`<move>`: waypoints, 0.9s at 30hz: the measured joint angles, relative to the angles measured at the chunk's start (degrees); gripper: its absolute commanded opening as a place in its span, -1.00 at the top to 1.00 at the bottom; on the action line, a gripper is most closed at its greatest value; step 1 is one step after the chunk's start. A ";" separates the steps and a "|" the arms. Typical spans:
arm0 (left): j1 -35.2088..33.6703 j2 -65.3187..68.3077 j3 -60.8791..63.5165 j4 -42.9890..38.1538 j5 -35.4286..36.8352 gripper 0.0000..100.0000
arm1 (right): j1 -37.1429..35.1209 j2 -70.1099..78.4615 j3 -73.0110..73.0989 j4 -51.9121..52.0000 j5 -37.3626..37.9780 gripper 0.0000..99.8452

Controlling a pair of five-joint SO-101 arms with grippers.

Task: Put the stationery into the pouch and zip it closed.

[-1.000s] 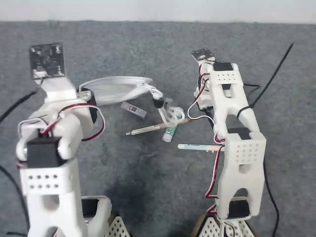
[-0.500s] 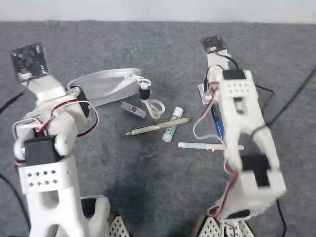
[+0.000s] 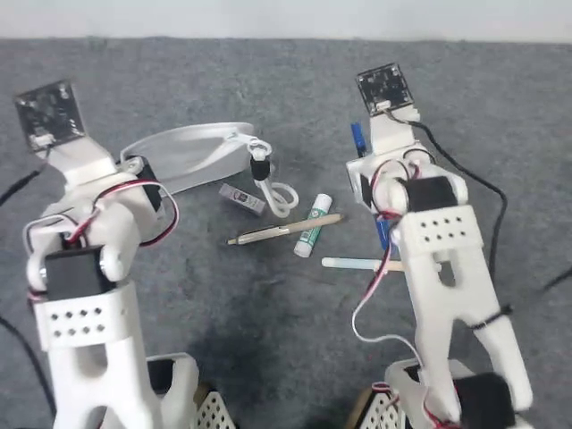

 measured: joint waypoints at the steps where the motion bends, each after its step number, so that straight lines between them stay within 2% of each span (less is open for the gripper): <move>1: 0.00 0.00 0.09 -0.09 0.00 0.98 | -0.09 -0.88 0.44 0.00 -0.09 0.99; 8: 0.00 0.00 0.09 -0.09 0.00 0.98 | -4.13 -10.29 2.64 1.49 -2.02 0.99; 18: 0.00 0.00 0.09 -0.09 0.00 0.98 | -18.73 -29.36 6.24 2.99 -2.29 0.99; 27: 0.00 0.00 0.09 -0.09 0.00 0.98 | -25.76 -34.99 6.24 -6.95 -2.29 0.99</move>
